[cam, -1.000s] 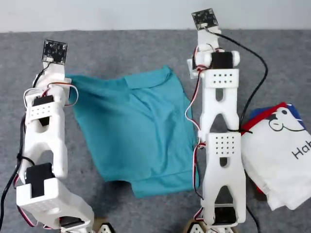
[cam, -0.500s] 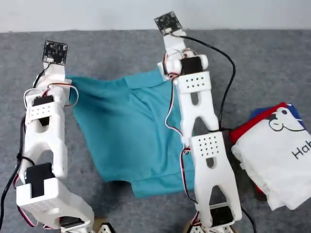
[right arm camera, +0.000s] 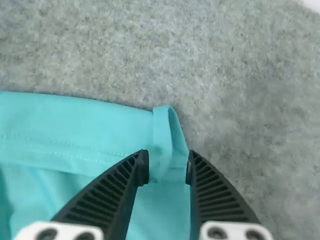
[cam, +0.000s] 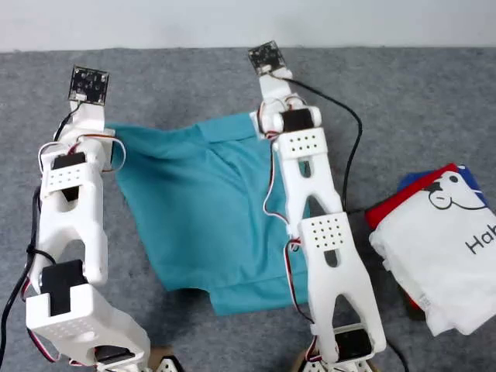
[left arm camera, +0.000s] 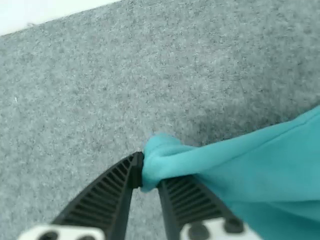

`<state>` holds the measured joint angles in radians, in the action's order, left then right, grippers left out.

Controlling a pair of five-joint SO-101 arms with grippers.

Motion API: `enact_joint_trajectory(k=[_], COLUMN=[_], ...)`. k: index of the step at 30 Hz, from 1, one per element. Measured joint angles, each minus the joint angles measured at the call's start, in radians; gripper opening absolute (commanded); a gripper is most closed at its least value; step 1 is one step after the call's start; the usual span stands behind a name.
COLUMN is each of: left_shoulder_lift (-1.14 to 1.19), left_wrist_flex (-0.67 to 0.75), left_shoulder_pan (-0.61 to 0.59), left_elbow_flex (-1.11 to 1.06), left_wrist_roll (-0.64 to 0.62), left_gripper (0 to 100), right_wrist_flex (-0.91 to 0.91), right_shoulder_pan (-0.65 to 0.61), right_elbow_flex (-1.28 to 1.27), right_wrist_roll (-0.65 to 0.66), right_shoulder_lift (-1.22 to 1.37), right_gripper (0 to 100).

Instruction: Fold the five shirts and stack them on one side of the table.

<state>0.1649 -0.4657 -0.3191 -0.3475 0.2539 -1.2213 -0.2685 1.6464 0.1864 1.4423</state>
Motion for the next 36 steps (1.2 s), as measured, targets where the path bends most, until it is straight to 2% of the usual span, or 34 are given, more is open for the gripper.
enact_joint_trajectory(k=[2, 7, 11, 20, 26, 33, 36], left_shoulder_lift=[0.0, 0.0, 0.0, -0.037, -0.259, -0.635, -0.781], left_wrist_flex=[-0.015, -0.028, -0.028, -0.109, -0.201, -0.333, -0.42], left_shoulder_pan=[0.018, 0.083, 0.094, 0.094, 0.094, 0.094, 0.094], left_elbow_flex=[0.0, 0.0, 0.0, 0.0, 0.0, 0.0, 0.005], left_wrist_roll=[0.0, 0.0, 0.0, 0.0, 0.0, 0.0, 0.0], left_gripper=[1, 1, 1, 1, 1, 1, 1], right_wrist_flex=[0.02, 0.037, 0.021, -0.129, -0.287, -0.516, -0.535], right_shoulder_pan=[-0.002, 0.003, 0.003, 0.04, 0.054, 0.054, 0.058], right_elbow_flex=[0.0, -0.002, -0.002, -0.002, -0.002, 0.0, 0.003], right_wrist_roll=[0.0, 0.112, 0.133, 0.138, 0.138, 0.14, 0.14], right_shoulder_lift=[0.031, 0.052, 0.032, -0.318, -0.572, -0.885, -1.043], right_gripper=[0.8, 1.1, 1.0, 1.0, 1.0, 1.0, 1.0])
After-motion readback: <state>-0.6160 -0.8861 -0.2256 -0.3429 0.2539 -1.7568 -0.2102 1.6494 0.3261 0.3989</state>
